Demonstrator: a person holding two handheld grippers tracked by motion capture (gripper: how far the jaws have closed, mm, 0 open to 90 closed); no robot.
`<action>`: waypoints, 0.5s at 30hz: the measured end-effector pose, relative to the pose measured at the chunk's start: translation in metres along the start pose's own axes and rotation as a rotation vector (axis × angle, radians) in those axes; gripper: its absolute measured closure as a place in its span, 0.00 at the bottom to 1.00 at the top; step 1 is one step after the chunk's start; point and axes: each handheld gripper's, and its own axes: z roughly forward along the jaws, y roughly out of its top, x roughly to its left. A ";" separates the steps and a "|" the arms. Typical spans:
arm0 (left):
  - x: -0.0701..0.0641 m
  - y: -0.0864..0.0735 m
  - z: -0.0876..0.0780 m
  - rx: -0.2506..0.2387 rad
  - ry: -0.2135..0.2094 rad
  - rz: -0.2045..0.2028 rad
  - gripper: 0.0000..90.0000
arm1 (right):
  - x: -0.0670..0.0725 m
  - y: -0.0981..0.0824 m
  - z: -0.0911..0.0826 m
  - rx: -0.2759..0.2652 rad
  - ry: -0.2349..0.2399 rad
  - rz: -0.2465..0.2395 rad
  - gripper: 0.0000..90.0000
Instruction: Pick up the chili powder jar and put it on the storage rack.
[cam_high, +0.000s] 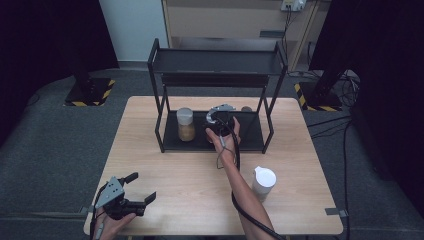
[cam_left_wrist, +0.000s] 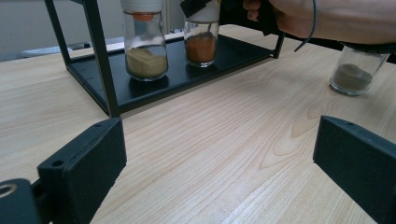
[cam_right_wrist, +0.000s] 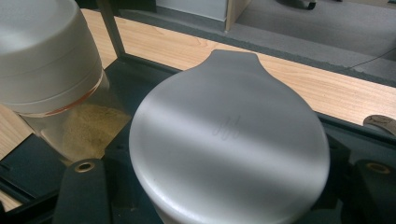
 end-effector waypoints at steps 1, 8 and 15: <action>0.000 0.000 0.000 0.000 0.000 0.000 0.02 | 0.000 0.000 0.000 0.000 0.001 0.003 0.34; 0.000 0.000 0.000 0.000 -0.001 0.000 0.02 | 0.002 0.000 -0.002 -0.013 -0.001 -0.001 0.24; 0.000 0.000 0.001 0.003 -0.004 0.002 0.02 | -0.004 0.003 -0.013 -0.049 0.017 0.031 0.10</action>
